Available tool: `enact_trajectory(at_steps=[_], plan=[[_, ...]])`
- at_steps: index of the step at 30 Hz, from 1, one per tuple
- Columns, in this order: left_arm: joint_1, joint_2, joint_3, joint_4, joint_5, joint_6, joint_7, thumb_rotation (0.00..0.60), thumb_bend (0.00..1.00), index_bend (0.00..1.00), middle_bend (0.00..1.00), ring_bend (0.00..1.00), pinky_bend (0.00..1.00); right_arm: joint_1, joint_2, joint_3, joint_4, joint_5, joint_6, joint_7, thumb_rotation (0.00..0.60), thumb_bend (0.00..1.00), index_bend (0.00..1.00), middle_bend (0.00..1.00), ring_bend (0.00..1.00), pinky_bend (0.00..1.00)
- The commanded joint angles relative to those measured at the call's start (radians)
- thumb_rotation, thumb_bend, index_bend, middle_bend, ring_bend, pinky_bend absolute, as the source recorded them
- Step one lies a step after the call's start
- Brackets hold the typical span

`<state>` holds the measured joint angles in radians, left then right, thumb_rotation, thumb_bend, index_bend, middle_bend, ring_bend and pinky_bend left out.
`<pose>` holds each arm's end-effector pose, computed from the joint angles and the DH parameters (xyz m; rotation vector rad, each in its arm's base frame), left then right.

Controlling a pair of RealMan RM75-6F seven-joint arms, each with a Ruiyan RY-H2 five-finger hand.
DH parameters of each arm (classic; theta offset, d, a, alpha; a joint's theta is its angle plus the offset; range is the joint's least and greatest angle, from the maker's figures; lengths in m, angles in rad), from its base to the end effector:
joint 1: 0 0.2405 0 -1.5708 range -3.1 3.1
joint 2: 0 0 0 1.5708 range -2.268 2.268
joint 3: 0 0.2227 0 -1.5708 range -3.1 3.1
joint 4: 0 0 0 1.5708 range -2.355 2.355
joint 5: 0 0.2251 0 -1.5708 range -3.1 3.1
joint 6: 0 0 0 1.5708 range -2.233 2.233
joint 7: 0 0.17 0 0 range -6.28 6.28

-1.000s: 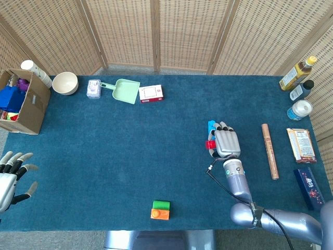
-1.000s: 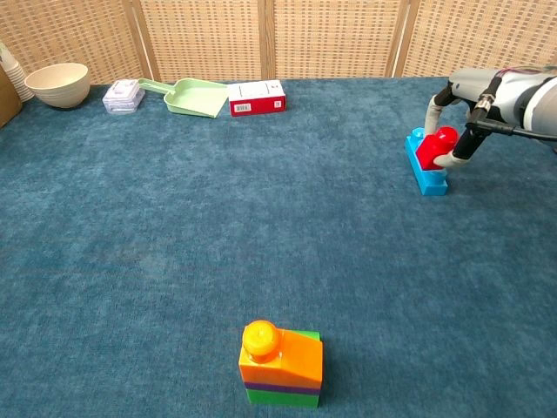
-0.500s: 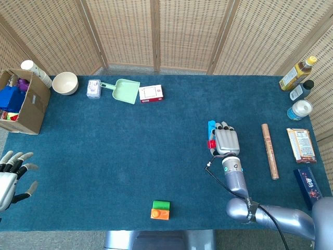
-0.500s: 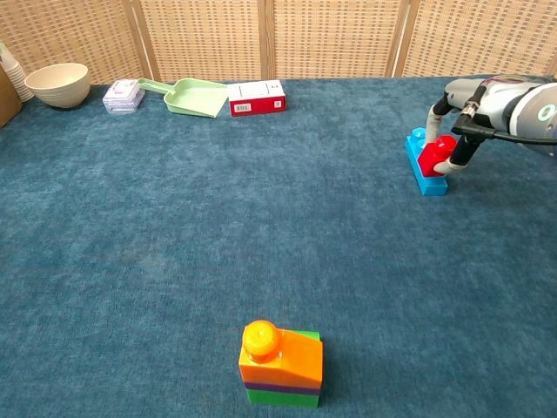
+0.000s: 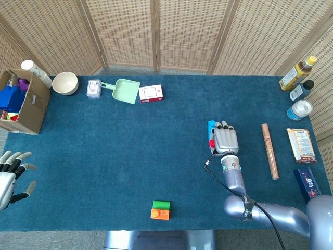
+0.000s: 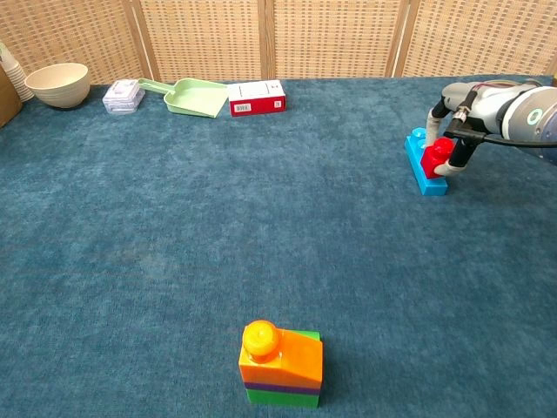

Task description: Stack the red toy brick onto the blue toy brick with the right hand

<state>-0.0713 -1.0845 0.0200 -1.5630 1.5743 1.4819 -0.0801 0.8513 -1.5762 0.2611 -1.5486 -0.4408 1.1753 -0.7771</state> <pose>-0.2993 0.1863 0.1299 -1.4747 -0.9365 -0.8795 -0.1391 -0.3695 -0.0219 1.5241 -1.0835 0.5762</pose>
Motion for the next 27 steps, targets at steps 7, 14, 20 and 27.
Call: enact_trajectory(at_steps=[7, 14, 20, 27], plan=[[-0.001, -0.002, 0.001, 0.001, 0.000, -0.003, 0.001, 0.570, 0.41, 0.37, 0.18, 0.14, 0.00, 0.000, 0.007, 0.002, 0.002, 0.017, -0.001, -0.012, 0.600, 0.26, 0.52, 0.18, 0.11, 0.21], [0.000, -0.002, 0.001, -0.002, 0.000, 0.000, 0.002, 0.571, 0.41, 0.37, 0.18, 0.14, 0.00, 0.001, 0.011, 0.005, 0.017, 0.035, -0.017, -0.016, 0.600, 0.26, 0.52, 0.18, 0.11, 0.21], [0.002, -0.002, 0.003, -0.004, -0.001, -0.001, 0.006, 0.569, 0.41, 0.37, 0.18, 0.14, 0.00, 0.005, 0.016, 0.006, 0.031, 0.052, -0.037, -0.023, 0.600, 0.26, 0.52, 0.18, 0.11, 0.21], [0.003, -0.001, 0.005, -0.007, -0.001, 0.001, 0.011, 0.569, 0.41, 0.37, 0.18, 0.14, 0.00, 0.025, 0.026, 0.013, 0.046, 0.099, -0.069, -0.051, 0.600, 0.26, 0.52, 0.18, 0.11, 0.21]])
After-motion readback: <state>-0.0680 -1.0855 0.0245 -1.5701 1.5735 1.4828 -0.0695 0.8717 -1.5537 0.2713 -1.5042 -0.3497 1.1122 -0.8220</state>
